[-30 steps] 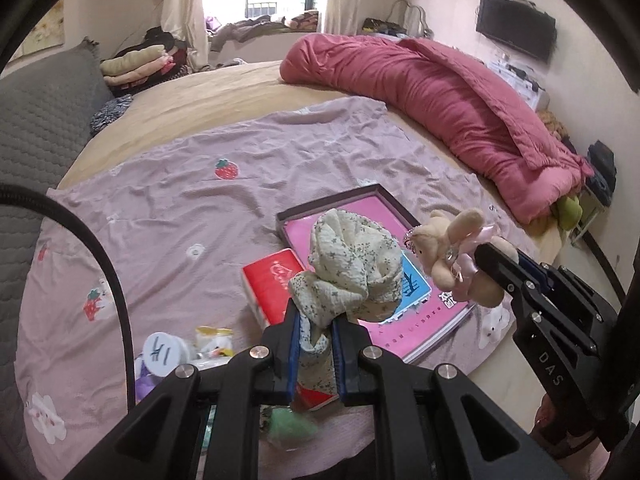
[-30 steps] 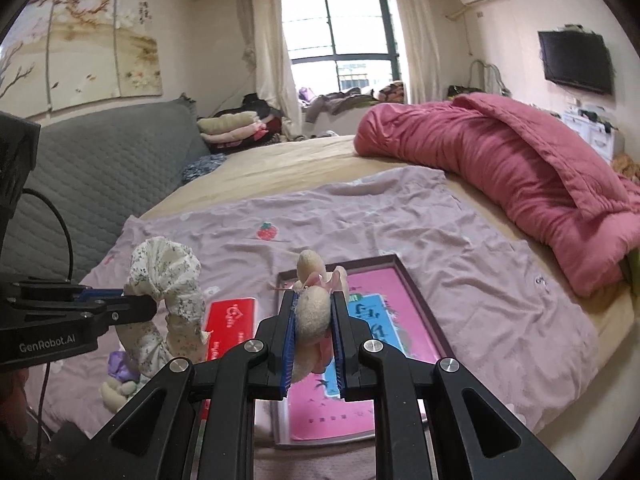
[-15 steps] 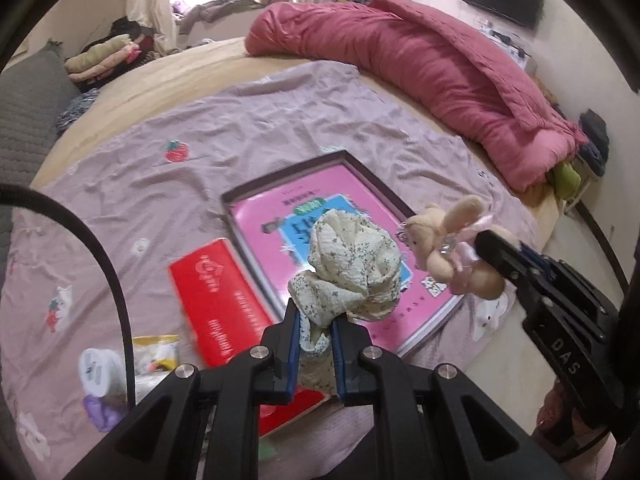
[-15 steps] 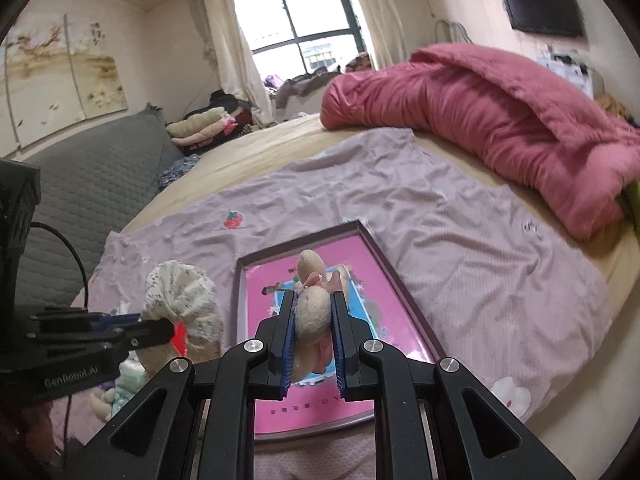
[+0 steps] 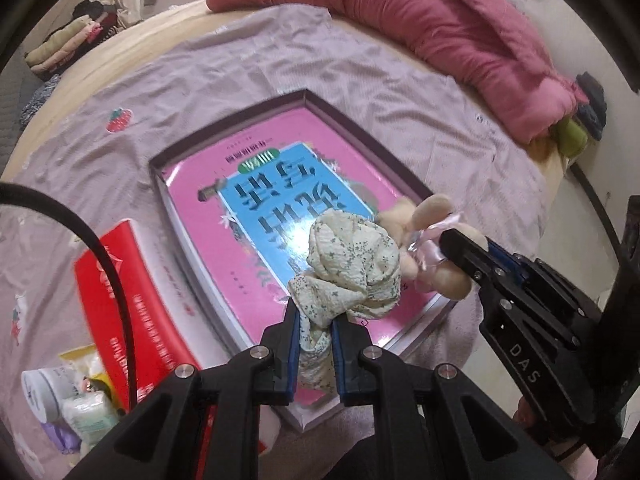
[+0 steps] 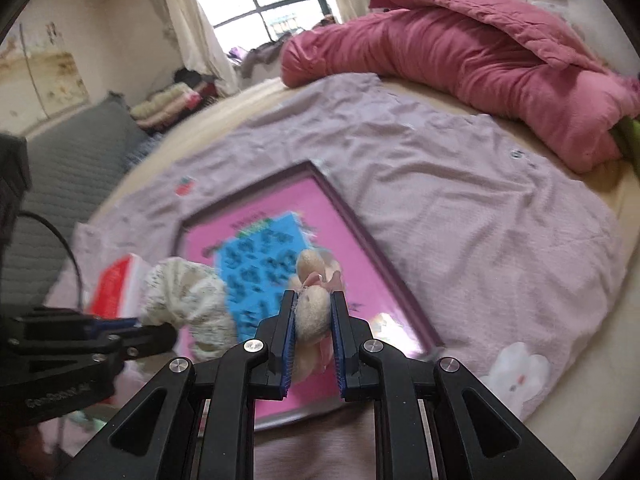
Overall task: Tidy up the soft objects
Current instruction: 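Carry the scrunchie with the left tool while the right tool carries the bear to the pink tray, then open the left tool over the pink tray while the right tool releases the bear beside it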
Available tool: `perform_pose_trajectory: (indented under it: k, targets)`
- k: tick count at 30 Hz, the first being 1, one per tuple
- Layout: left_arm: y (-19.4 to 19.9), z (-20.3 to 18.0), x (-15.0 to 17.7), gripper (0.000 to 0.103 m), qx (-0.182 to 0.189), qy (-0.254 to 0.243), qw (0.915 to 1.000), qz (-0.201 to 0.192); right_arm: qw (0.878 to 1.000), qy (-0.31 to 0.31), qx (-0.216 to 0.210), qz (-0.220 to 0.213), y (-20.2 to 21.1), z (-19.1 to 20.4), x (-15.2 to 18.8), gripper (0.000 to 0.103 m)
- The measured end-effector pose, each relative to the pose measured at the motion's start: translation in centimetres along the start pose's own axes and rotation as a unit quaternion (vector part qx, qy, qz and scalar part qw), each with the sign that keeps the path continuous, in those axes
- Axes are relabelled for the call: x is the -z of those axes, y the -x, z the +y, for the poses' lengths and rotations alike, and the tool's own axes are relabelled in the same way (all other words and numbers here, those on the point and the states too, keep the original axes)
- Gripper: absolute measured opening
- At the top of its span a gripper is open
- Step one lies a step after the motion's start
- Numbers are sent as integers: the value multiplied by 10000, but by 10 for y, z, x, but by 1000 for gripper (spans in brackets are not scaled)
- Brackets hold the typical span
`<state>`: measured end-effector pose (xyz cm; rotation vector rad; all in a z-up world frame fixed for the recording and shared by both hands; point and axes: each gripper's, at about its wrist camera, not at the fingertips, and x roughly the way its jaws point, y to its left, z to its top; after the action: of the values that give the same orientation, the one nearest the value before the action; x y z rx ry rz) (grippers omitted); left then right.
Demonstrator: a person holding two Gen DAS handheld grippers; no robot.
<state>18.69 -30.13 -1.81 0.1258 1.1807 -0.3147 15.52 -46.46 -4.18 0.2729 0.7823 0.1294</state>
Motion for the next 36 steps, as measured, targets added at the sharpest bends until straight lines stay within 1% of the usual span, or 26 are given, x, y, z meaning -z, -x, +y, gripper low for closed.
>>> perform_pose_trajectory:
  k: [3, 5, 7, 12, 14, 17, 18, 19, 20, 22, 26, 28, 31, 33, 35, 36]
  targets:
    - [-12, -4, -1, 14, -36, -57, 9999, 108, 9995, -3, 321, 61, -6, -8, 5, 17]
    - [-18, -5, -1, 14, -44, -79, 9998, 169, 9988, -52, 455, 155, -11, -14, 8, 18]
    - [-21, -6, -2, 14, -78, -105, 9997, 196, 9985, -118, 509, 189, -13, -20, 9, 19]
    - [-34, -7, -6, 14, -168, -158, 9992, 327, 9966, 13, 788, 259, -17, -24, 15, 22]
    - [-40, -6, -6, 14, -224, -158, 9988, 418, 9959, 89, 868, 243, -17, -23, 17, 28]
    - [-47, -6, -5, 15, -315, -186, 9979, 541, 9961, 23, 842, 251, -16, -25, 17, 32]
    - [-49, -6, -5, 15, -291, -183, 9978, 576, 9963, -6, 819, 243, -15, -25, 17, 33]
    - [-49, -6, -4, 15, -288, -181, 9977, 585, 9965, -29, 802, 215, -13, -26, 17, 38]
    - [-50, -5, -3, 15, -296, -184, 9977, 581, 9961, -30, 865, 184, -11, -26, 17, 46]
    - [-53, -6, -3, 15, -316, -205, 9972, 644, 9958, -4, 908, 87, -5, -26, 16, 52]
    - [-57, -8, -3, 15, -335, -263, 9965, 723, 9954, -3, 956, -110, 11, -26, 13, 57]
    - [-56, -9, -2, 17, -288, -284, 9963, 755, 9952, -7, 958, -174, 18, -26, 10, 59]
    - [-54, -9, -2, 27, -293, -304, 9962, 761, 9948, -25, 980, -258, 27, -28, 8, 60]
    - [-53, -7, -2, 40, -284, -279, 9958, 826, 9945, -40, 1002, -315, 34, -28, 7, 61]
    - [-53, -6, -1, 45, -284, -279, 9955, 863, 9942, -27, 1016, -339, 40, -28, 6, 61]
    - [-52, -4, -1, 46, -289, -293, 9954, 862, 9944, -33, 1003, -337, 43, -28, 6, 61]
